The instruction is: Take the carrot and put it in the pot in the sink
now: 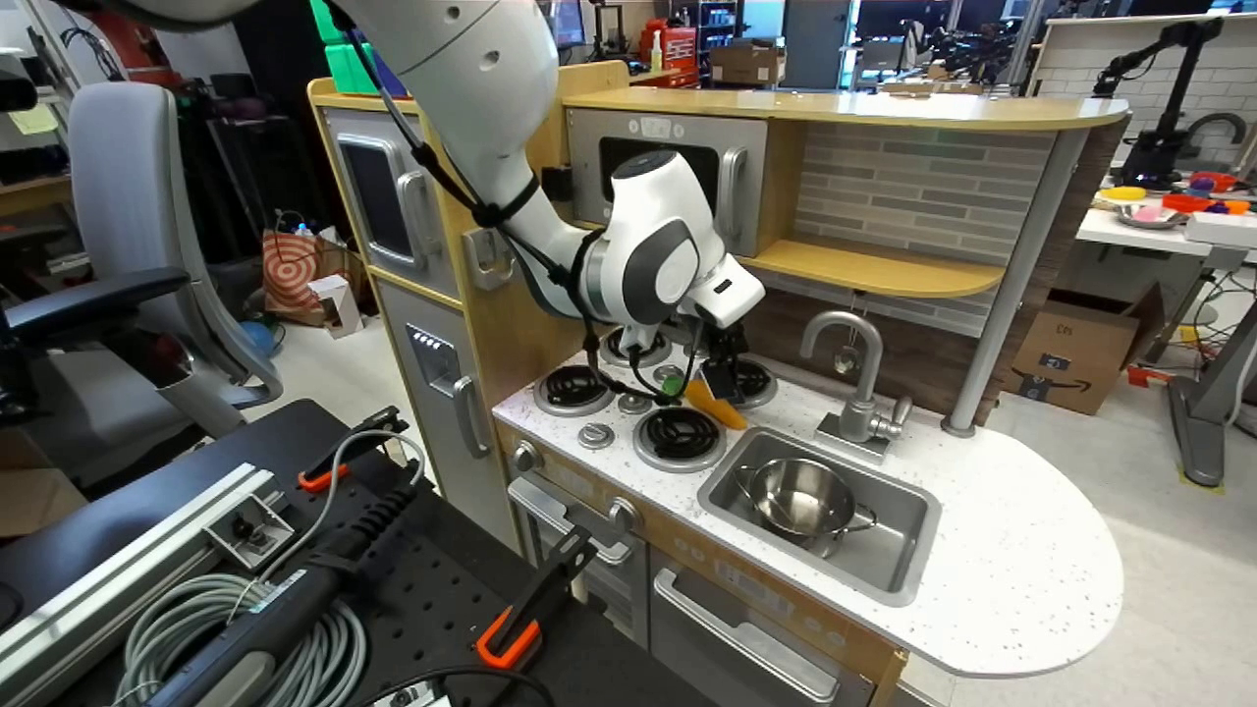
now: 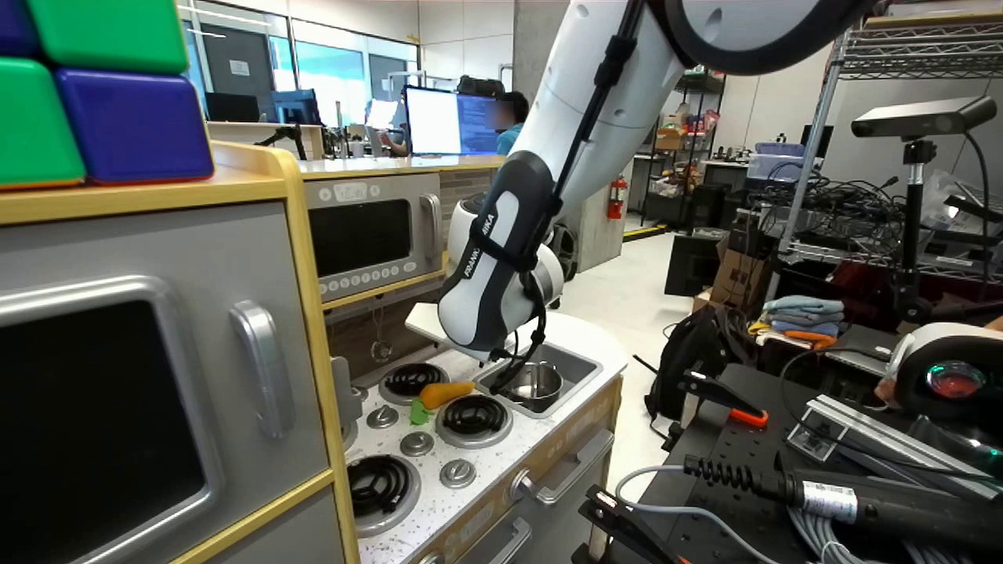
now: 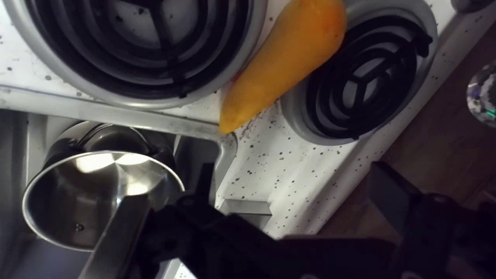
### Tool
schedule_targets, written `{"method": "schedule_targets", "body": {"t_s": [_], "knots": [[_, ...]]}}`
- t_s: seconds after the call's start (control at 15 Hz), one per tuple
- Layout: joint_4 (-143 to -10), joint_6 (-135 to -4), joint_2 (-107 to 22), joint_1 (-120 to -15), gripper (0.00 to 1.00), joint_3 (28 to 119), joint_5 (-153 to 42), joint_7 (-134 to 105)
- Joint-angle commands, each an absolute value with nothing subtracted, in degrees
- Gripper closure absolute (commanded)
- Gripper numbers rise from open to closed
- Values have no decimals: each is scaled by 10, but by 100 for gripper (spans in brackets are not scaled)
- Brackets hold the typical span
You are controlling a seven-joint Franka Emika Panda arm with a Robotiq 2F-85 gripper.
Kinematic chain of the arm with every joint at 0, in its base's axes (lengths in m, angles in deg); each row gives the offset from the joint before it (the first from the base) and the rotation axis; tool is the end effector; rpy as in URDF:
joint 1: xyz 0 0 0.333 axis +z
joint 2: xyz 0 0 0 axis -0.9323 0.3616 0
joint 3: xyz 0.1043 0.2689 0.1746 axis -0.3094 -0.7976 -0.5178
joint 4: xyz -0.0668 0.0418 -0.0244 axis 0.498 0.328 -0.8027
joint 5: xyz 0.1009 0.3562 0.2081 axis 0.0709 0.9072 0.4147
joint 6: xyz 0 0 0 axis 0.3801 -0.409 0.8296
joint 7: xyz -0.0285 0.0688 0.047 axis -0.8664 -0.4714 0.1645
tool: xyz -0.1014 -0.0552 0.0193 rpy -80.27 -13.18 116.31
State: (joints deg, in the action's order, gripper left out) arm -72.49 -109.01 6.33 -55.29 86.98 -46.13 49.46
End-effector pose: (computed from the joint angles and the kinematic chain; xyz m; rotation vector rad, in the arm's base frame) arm 0.7336 -0.0207 0.0103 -2.5346 1.6418 -0.6884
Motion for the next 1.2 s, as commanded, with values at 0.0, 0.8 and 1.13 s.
{"method": "schedule_targets", "body": {"t_s": [0.0, 0.8, 1.13], "knots": [[-637, -1003, 103, -558, 0, 856, -441, 487], [-442, -804, 202, -557, 26, 846, -484, 527], [-391, -784, 231, -566, 58, 847, -497, 535]]}}
